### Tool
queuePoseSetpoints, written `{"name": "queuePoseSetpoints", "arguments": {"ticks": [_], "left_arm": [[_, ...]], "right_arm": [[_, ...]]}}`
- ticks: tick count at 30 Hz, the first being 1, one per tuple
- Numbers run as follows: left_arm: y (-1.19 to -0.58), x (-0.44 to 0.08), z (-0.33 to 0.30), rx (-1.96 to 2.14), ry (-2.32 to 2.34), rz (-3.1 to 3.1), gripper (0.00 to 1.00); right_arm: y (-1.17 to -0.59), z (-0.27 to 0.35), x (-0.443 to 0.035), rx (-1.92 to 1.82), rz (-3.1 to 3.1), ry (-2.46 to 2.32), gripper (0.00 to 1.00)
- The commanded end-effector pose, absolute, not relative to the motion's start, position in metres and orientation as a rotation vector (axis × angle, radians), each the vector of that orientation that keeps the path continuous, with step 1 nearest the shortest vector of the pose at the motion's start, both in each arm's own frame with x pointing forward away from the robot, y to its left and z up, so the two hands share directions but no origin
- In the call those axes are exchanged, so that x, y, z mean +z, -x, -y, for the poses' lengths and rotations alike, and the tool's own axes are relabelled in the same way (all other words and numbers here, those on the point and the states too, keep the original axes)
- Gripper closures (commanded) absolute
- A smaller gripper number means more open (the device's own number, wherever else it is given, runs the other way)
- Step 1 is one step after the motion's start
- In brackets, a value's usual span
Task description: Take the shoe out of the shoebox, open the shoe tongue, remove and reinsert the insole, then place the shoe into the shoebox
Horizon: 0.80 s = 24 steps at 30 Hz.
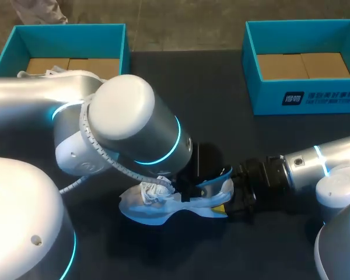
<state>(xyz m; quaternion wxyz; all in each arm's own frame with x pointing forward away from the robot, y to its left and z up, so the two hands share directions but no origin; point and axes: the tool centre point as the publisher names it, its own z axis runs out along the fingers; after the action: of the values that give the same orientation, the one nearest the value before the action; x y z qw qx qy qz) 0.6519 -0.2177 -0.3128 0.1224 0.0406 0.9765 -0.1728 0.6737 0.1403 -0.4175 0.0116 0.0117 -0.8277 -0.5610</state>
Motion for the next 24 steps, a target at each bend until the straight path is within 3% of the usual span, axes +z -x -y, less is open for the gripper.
{"name": "queuePoseSetpoints", "arguments": {"ticks": [1,10,24], "left_arm": [[-0.655,-0.319,0.223,-0.499,-0.111,-2.857,0.48],[-0.647,-0.328,0.231,-0.490,-0.022,-2.800,0.46],[-0.661,-0.334,0.237,-0.489,0.066,-2.766,0.52]], "right_arm": [[-0.673,-0.141,-0.419,-1.746,2.584,-0.036,1.00],[-0.673,-0.141,-0.419,-1.746,2.584,-0.036,1.00],[-0.673,-0.141,-0.419,-1.746,2.584,-0.036,1.00]]}}
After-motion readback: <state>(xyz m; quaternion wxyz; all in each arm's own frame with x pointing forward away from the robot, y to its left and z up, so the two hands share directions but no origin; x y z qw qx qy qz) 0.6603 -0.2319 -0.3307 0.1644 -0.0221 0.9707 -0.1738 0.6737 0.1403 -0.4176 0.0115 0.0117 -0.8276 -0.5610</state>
